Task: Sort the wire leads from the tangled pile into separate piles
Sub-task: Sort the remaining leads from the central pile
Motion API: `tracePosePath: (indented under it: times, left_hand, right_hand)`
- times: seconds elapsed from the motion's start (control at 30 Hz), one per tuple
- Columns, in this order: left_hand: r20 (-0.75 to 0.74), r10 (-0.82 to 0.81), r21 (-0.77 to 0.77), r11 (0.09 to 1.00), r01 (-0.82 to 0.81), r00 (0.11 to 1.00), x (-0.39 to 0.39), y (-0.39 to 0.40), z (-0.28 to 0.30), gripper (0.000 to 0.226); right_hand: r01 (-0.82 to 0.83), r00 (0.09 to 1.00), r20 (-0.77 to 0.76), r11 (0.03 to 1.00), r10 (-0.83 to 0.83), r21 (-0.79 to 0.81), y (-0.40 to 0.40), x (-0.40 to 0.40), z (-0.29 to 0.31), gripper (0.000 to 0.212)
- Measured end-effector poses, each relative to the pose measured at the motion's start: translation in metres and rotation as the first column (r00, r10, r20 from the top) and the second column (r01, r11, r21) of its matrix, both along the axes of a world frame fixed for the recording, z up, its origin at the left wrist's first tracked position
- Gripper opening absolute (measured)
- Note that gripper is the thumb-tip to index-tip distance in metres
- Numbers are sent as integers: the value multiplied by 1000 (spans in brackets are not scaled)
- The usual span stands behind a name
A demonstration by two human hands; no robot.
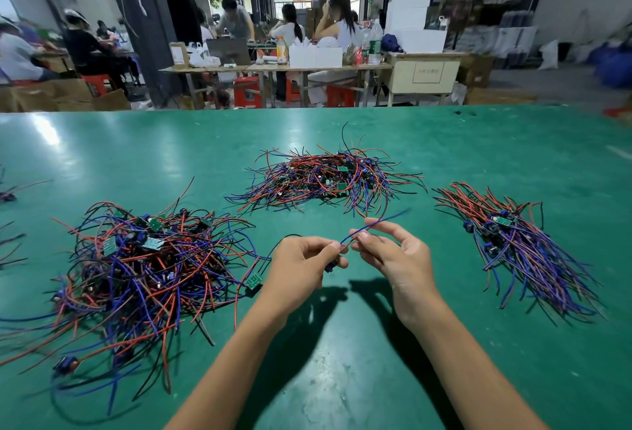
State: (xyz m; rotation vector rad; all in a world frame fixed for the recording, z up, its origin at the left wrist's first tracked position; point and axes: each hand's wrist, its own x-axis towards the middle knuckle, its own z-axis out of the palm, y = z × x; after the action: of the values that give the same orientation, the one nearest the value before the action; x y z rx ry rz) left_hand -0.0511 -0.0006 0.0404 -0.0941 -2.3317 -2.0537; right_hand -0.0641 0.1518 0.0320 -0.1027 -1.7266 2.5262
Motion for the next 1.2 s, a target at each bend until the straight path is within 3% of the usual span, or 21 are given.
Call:
tracePosePath:
  times: [0.17,0.5,0.67,0.8,0.9,1.03,1.2]
  left_hand:
    - [-8,-18,-100,995,17,1000,-1,0,-4,22]
    - [55,-7,-67,998,11,998,-6,-5,-5,27]
    - [90,-109,-83,990,117,990,-4,-7,-3,29]
    - [36,-148,-74,986,151,988,-5,-10,-1,26]
    - [-26,-133,-151,980,127,991,-8,-18,-1,20]
    - [-121,-78,-346,938,32,990,-10,-23,-3,17]
    - [-86,-92,-328,943,59,992,-11,-22,-4,19]
  right_hand:
    - [-26,999,-41,994,30,103,-2,2,0,20]
    - [30,987,-162,986,-3,163,-11,4,0,17]
    - [145,976,-177,982,-123,118,-9,3,-1,13]
    - [215,965,-160,976,-207,36,-1,0,5,9]
    - [259,958,-128,966,-256,8,5,-3,7,11]
    - [249,964,-99,968,-247,10,4,-4,5,12]
    - [207,977,-39,977,-209,-44,6,-5,7,10]
